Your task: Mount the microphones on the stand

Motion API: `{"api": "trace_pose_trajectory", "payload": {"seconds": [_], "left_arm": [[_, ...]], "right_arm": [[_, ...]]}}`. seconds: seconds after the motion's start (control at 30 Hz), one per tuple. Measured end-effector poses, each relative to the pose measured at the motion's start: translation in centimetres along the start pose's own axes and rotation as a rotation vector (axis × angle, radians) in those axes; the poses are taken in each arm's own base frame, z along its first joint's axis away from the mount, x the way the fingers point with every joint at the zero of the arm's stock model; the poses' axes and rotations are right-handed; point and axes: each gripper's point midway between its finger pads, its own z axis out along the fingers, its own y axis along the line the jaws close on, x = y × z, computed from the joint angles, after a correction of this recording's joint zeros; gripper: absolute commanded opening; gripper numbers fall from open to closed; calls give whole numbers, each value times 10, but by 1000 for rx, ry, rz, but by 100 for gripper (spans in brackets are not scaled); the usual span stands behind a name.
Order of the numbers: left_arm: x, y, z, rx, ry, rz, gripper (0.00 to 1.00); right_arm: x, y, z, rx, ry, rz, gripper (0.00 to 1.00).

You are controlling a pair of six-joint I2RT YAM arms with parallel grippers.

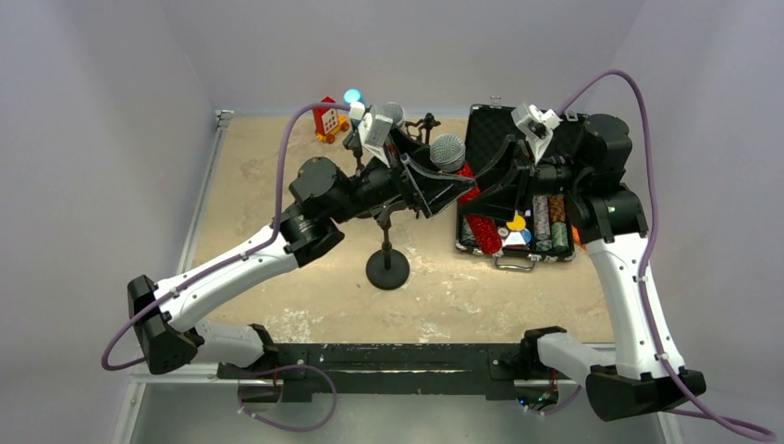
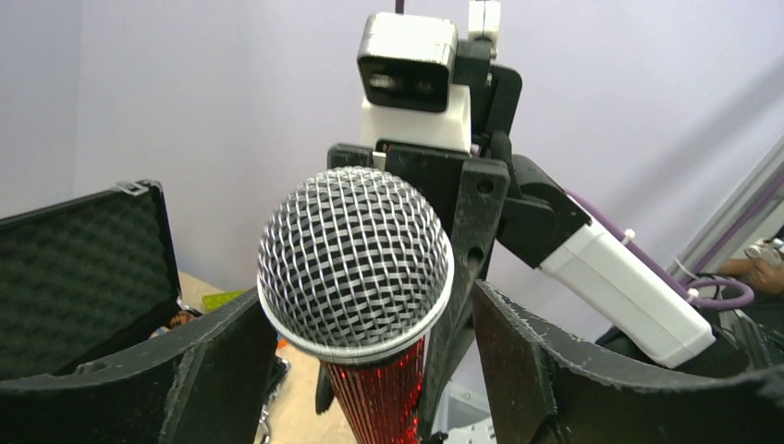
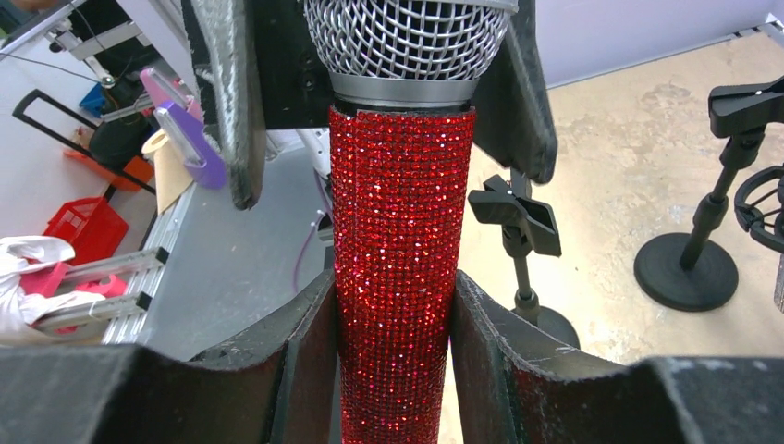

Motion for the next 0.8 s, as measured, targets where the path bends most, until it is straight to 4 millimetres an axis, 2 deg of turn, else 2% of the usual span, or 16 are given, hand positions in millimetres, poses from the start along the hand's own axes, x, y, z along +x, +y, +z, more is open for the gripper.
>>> {"api": "trace_pose_trajectory", "payload": {"seconds": [0.1, 0.17, 0.2, 0.27, 0.37, 0.47, 0.57, 0.67, 0.8], "left_arm": [[-5, 3, 5, -10, -25, 1, 67], [-6, 3, 7, -8, -32, -3, 60], [-6, 3, 8, -6, -34, -4, 53], [-5, 3, 9, -5, -34, -12, 24], [-3, 3, 10, -2, -29, -31, 1], [-2, 3, 10, 0, -26, -34, 0], [-1, 4, 10, -3, -23, -35, 0], [-5, 2, 8, -3, -33, -37, 0], [-17, -2, 2, -10, -65, -20, 0]], "right_arm": [[3, -1, 1, -6, 2, 8, 0], [4, -1, 1, -11, 4, 9, 4], [4, 0, 1, -14, 4, 8, 7], [4, 1, 1, -20, 5, 4, 16], [3, 0, 1, -15, 3, -7, 31], [4, -1, 1, -12, 5, -9, 50], [7, -3, 1, -4, 8, -25, 62], [14, -6, 1, -3, 19, -54, 69], [30, -9, 3, -33, 44, -79, 71]]}}
